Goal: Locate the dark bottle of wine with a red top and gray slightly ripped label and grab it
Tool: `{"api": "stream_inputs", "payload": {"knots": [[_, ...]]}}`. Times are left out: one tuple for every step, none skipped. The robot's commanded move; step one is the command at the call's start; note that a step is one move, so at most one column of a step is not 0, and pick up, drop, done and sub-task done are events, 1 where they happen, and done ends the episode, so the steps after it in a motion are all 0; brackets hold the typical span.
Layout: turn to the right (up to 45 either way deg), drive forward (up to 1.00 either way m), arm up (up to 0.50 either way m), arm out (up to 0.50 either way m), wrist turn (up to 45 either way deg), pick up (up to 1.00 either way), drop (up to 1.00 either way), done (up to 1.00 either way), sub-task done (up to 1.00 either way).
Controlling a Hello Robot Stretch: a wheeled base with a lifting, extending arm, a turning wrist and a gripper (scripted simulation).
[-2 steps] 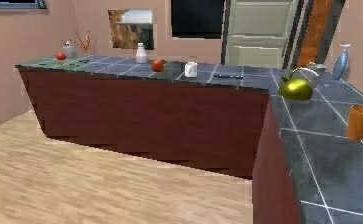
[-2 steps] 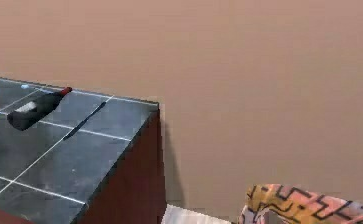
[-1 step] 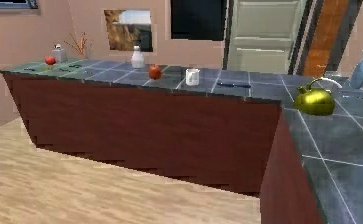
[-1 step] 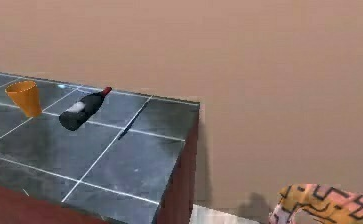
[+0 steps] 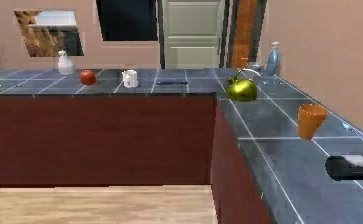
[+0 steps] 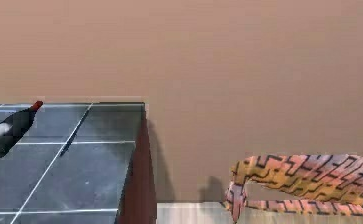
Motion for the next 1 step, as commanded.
{"api": "stream_inputs", "payload": {"knots": [[0.0,0.2,0.0,0.0,0.0,0.0,0.0,0.0,0.0]]}}
